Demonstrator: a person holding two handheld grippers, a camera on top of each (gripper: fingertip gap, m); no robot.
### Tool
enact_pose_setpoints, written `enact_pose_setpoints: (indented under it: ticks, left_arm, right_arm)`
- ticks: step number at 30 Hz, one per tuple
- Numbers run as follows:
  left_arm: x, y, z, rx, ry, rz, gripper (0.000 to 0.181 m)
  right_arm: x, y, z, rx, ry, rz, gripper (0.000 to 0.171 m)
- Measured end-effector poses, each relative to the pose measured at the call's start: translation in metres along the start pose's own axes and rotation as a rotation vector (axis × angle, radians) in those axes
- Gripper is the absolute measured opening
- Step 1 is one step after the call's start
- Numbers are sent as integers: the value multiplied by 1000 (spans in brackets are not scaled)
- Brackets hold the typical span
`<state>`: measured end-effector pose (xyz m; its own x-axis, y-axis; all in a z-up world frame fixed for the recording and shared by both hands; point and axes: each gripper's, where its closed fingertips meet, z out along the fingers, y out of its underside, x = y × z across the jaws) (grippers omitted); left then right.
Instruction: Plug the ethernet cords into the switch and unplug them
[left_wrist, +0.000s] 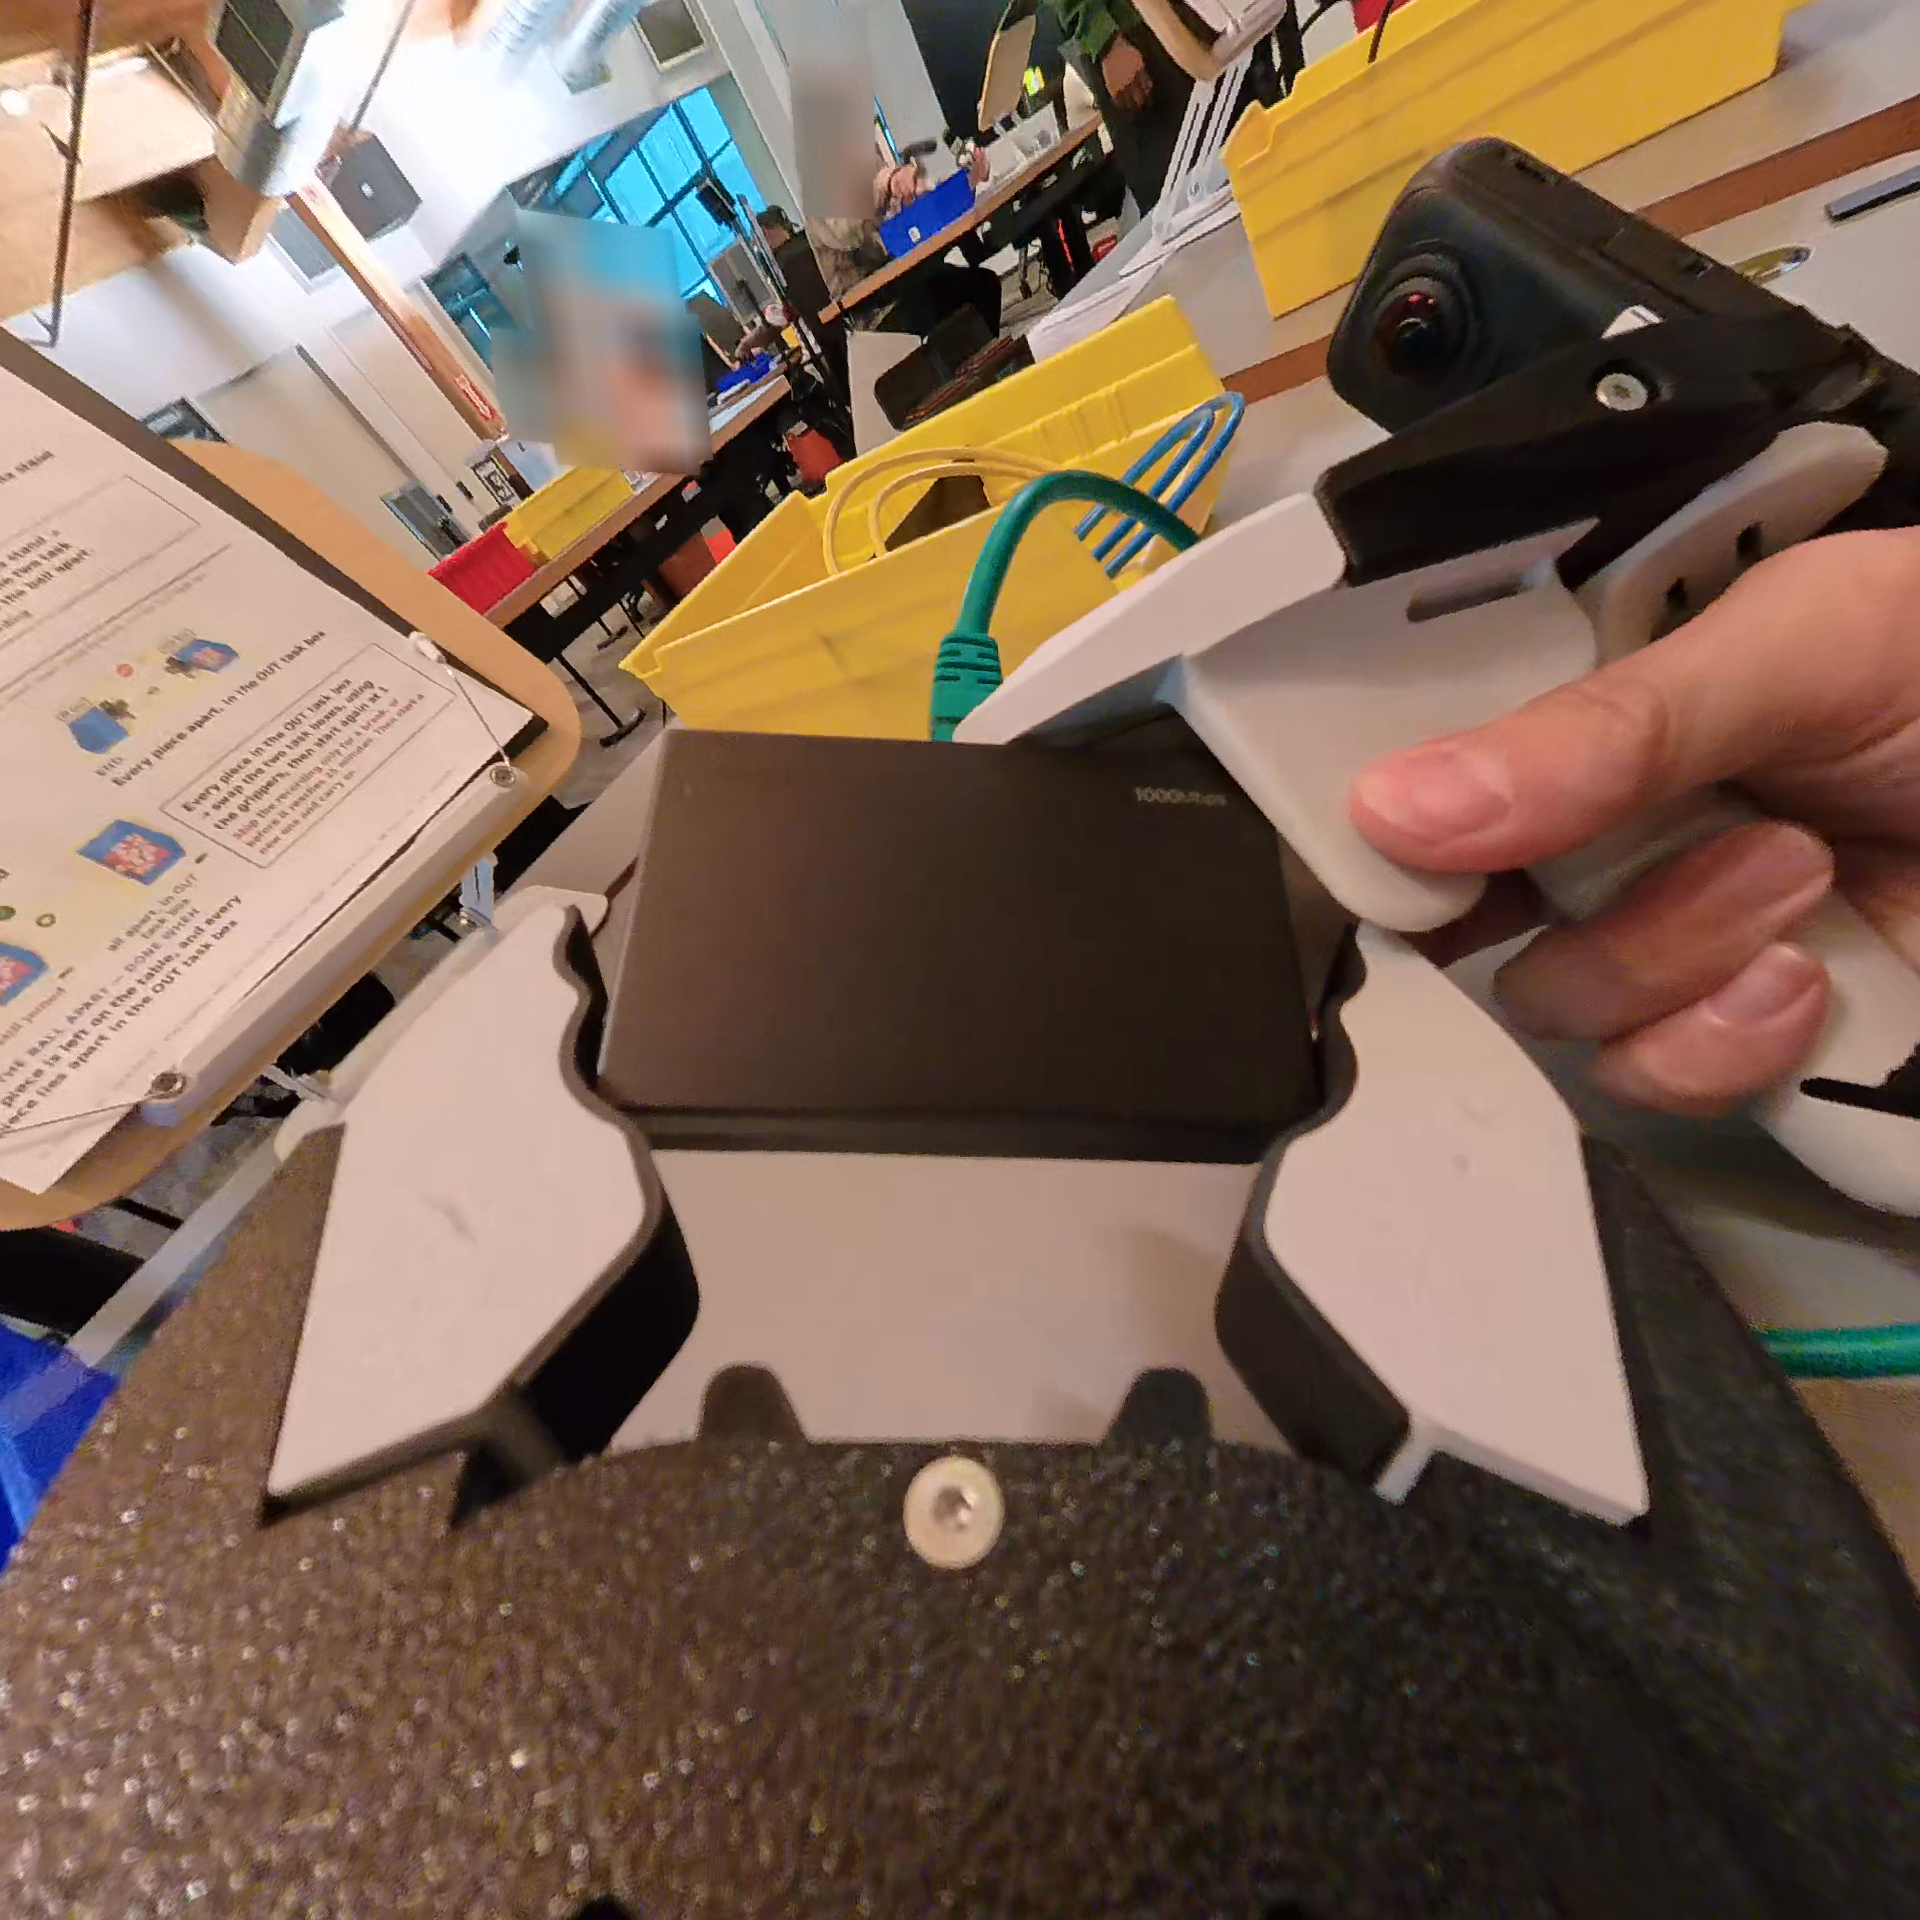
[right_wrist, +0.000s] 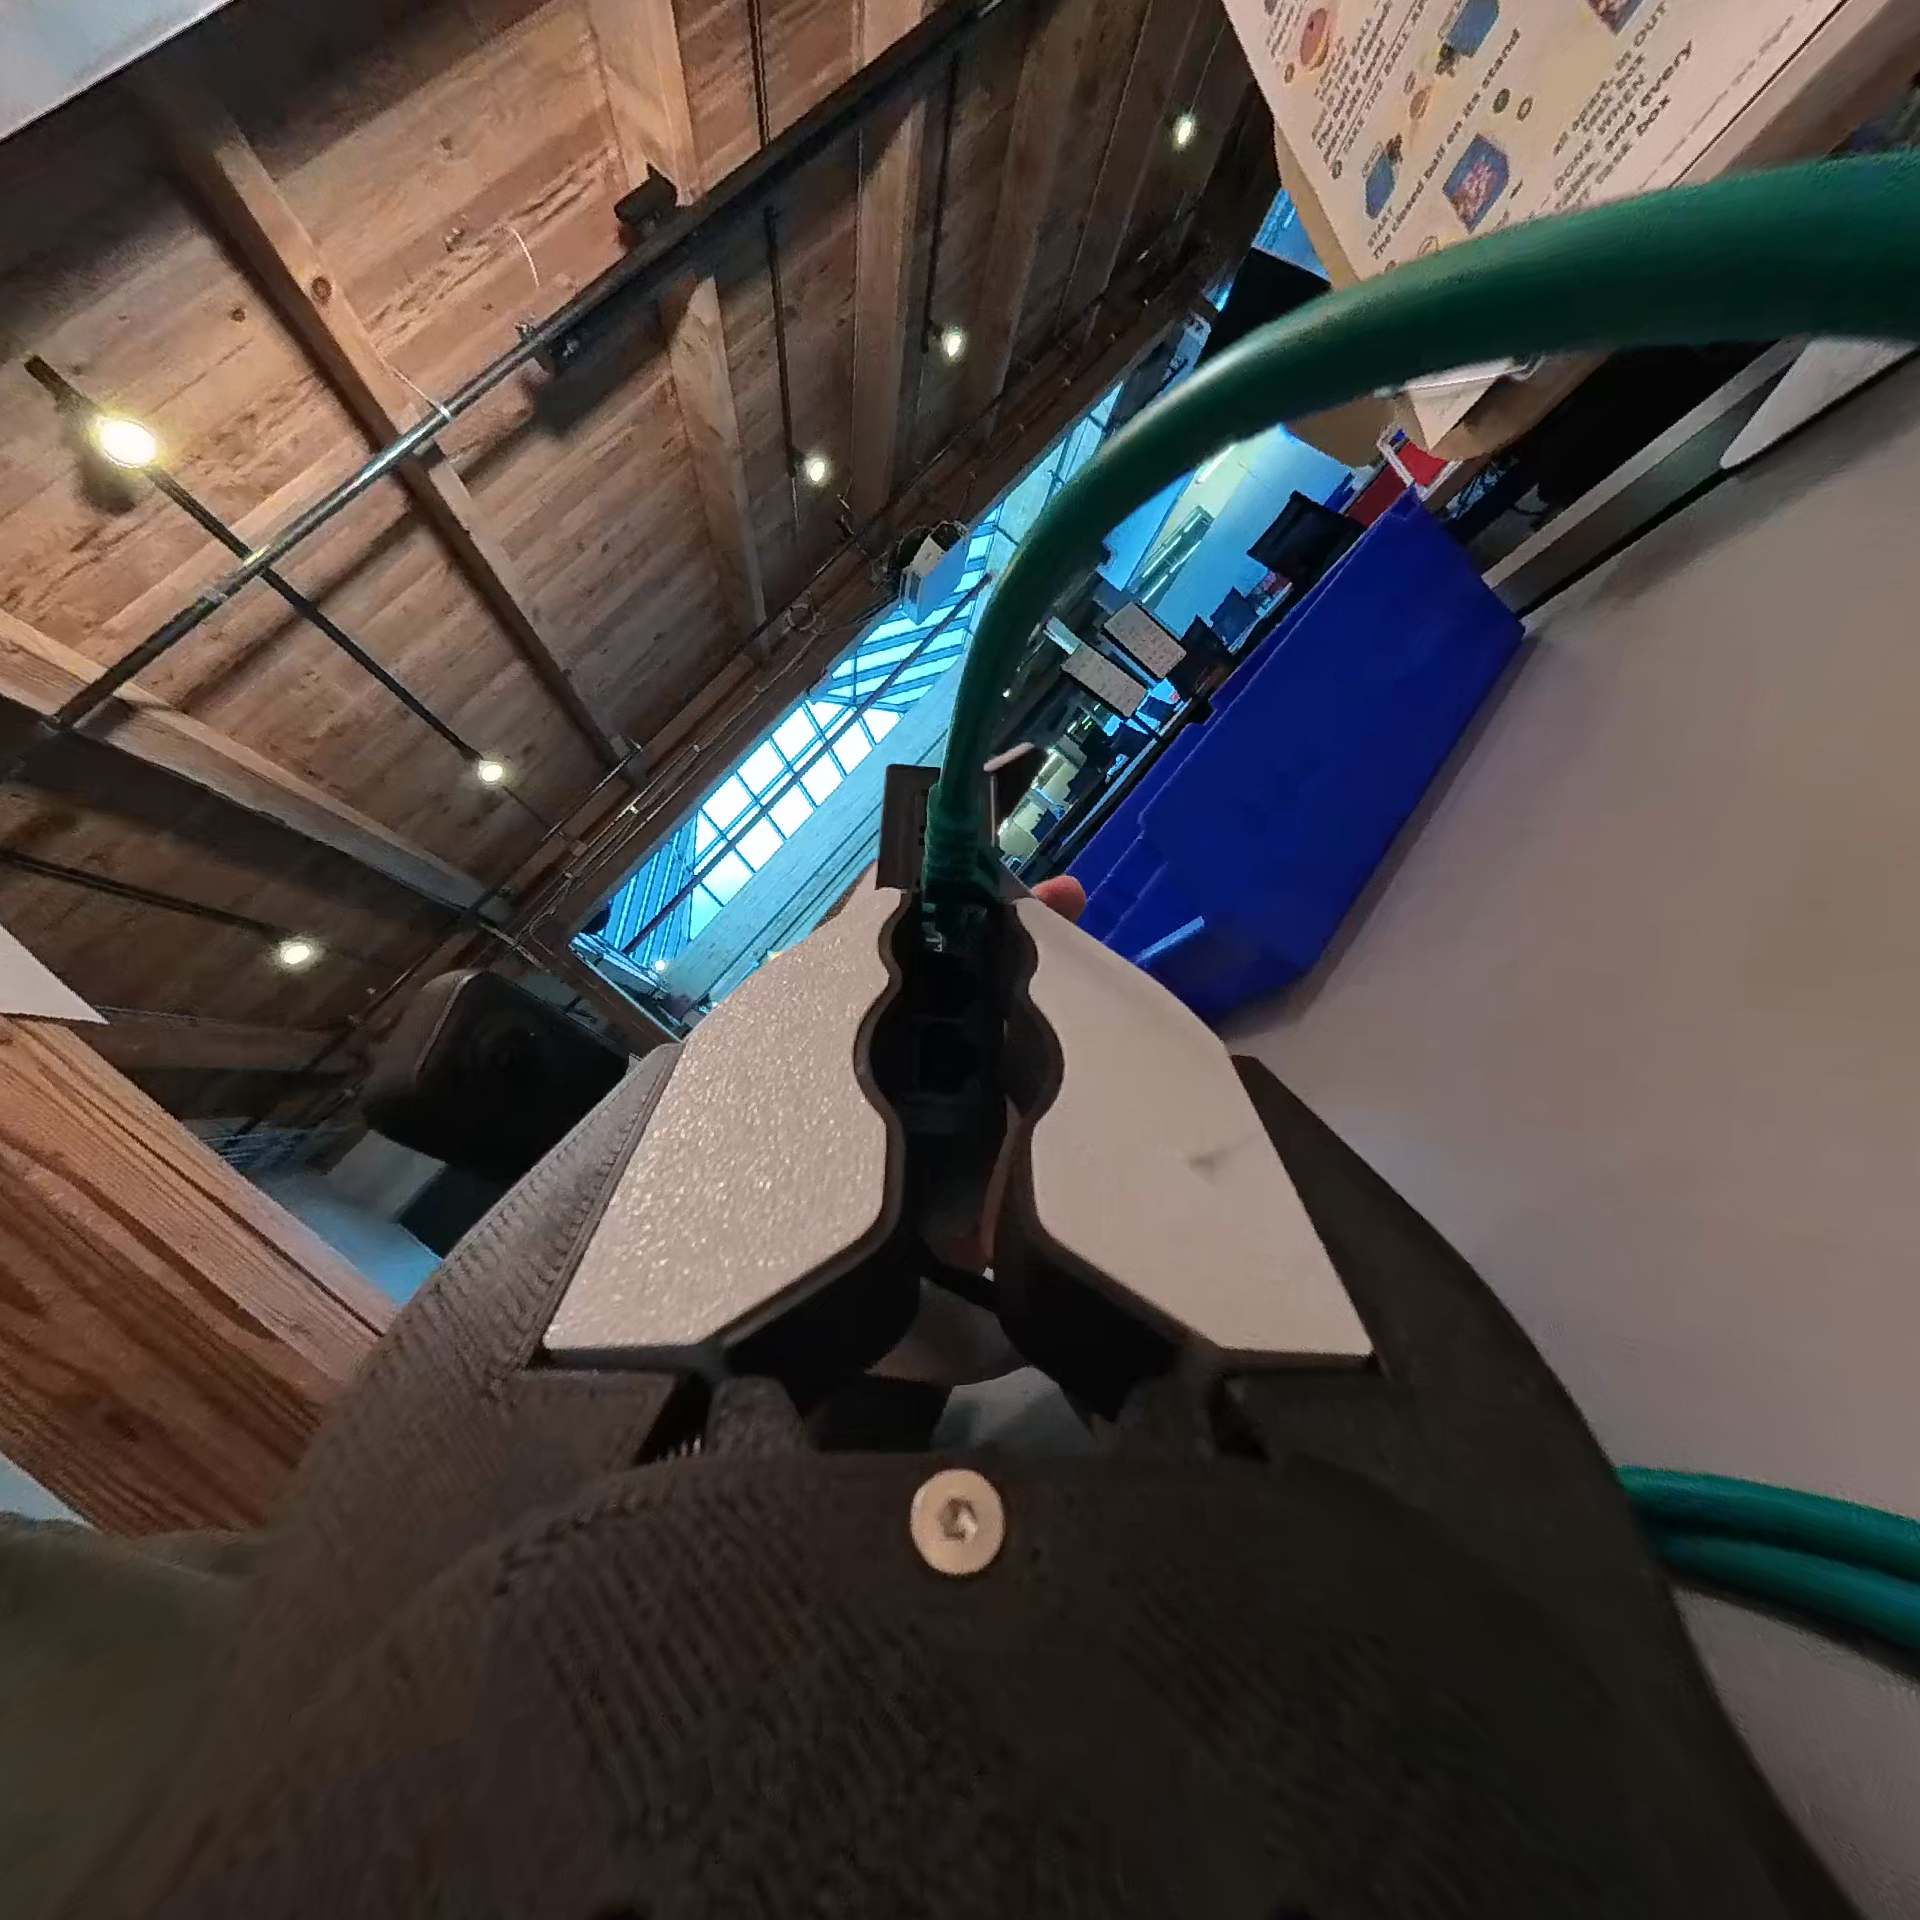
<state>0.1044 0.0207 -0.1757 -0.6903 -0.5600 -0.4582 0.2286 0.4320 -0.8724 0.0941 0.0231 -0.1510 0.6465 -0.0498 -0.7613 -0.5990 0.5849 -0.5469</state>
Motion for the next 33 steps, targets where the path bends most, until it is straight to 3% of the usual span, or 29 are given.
enact_pose_setpoints:
  ticks: [11,19,33]
  left_arm:
    - [-1,-2,-1,44,-26,-17,127]
    - [-5,-6,-2,-1,-70,23,127]
    - [-2,-7,-2,28,-34,-6,127]
  right_arm:
    - [-5,-1,1,-96,21,-49,14]
    - [-3,-4,1,-1,26,81,13]
    - [-4,-1,-1,-26,26,-40,8]
